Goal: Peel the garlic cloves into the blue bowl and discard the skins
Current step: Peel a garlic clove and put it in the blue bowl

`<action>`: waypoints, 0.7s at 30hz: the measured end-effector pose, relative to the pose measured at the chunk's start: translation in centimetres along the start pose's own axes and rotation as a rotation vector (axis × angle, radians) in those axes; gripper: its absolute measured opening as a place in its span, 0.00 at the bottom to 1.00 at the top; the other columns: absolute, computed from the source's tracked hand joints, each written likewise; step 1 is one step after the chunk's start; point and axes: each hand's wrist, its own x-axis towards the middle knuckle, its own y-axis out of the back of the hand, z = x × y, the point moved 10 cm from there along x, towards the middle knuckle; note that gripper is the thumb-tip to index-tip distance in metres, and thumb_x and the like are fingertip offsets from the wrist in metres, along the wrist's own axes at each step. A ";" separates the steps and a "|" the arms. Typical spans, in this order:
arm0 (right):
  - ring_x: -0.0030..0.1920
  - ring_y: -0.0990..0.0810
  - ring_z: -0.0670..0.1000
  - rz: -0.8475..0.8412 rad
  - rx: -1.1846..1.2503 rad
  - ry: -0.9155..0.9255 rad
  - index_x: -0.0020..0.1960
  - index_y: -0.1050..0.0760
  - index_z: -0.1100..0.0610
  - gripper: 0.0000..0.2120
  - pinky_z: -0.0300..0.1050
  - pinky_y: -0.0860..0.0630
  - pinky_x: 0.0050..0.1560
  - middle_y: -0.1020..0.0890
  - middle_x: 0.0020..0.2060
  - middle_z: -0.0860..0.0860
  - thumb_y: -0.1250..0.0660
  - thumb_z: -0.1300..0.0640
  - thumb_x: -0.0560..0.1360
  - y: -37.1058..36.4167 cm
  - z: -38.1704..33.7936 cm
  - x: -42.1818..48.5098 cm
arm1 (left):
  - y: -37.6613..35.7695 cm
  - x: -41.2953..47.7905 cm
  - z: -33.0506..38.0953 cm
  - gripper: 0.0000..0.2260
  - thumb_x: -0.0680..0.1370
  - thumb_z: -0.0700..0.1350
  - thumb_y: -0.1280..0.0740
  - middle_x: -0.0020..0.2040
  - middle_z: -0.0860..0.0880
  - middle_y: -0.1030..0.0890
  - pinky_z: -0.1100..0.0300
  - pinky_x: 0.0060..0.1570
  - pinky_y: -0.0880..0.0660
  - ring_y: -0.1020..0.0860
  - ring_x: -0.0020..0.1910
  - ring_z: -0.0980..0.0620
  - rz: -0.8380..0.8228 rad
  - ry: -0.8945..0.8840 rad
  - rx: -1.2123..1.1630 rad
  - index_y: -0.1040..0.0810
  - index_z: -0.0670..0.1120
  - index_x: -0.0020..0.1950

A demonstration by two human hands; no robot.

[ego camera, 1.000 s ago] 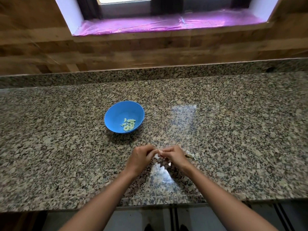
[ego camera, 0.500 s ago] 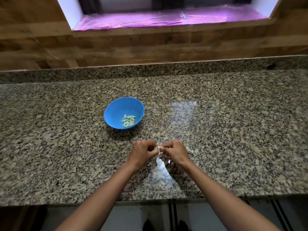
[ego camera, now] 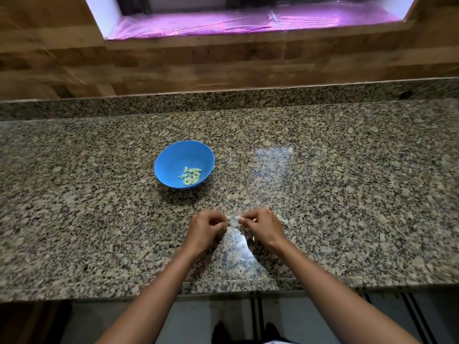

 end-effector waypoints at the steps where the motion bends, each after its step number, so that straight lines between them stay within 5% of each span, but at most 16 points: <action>1: 0.39 0.18 0.54 -0.028 0.000 -0.009 0.43 0.19 0.50 0.07 0.51 0.20 0.44 0.17 0.36 0.47 0.34 0.51 0.76 -0.6 0.2 -0.2 | 0.0 0.0 -0.4 0.08 0.72 0.40 0.28 0.45 0.53 0.16 0.66 0.47 0.22 0.20 0.43 0.61 0.009 0.037 -0.056 0.17 0.47 0.51; 7: 0.35 0.19 0.51 -0.106 0.069 -0.026 0.46 0.18 0.51 0.09 0.52 0.21 0.44 0.16 0.37 0.50 0.33 0.47 0.74 -2.2 0.8 -0.7 | -1.8 -0.5 0.3 0.08 0.72 0.38 0.28 0.47 0.47 0.16 0.58 0.48 0.20 0.18 0.46 0.52 -0.022 0.088 -0.294 0.18 0.43 0.51; 13: 0.31 0.20 0.53 -0.013 0.375 -0.051 0.41 0.18 0.60 0.05 0.50 0.21 0.37 0.16 0.35 0.56 0.27 0.58 0.70 -0.5 0.4 -1.1 | -1.8 -0.4 0.5 0.13 0.71 0.35 0.28 0.43 0.45 0.16 0.60 0.43 0.20 0.17 0.42 0.51 -0.012 0.078 -0.387 0.21 0.43 0.55; 18: 0.27 0.23 0.46 -0.113 0.822 -0.344 0.45 0.21 0.63 0.05 0.36 0.31 0.24 0.18 0.33 0.54 0.36 0.66 0.75 -2.2 1.8 -1.7 | -2.1 -0.8 0.0 0.12 0.72 0.32 0.30 0.47 0.40 0.18 0.61 0.40 0.21 0.18 0.41 0.50 0.027 0.202 -0.688 0.25 0.40 0.54; 21: 0.28 0.21 0.46 -0.149 1.043 -0.504 0.46 0.22 0.62 0.05 0.34 0.27 0.25 0.17 0.32 0.51 0.37 0.65 0.76 -3.8 2.5 -2.4 | -3.5 -1.8 -0.8 0.13 0.71 0.30 0.31 0.44 0.40 0.17 0.62 0.40 0.20 0.18 0.39 0.49 0.047 0.354 -1.049 0.25 0.36 0.55</action>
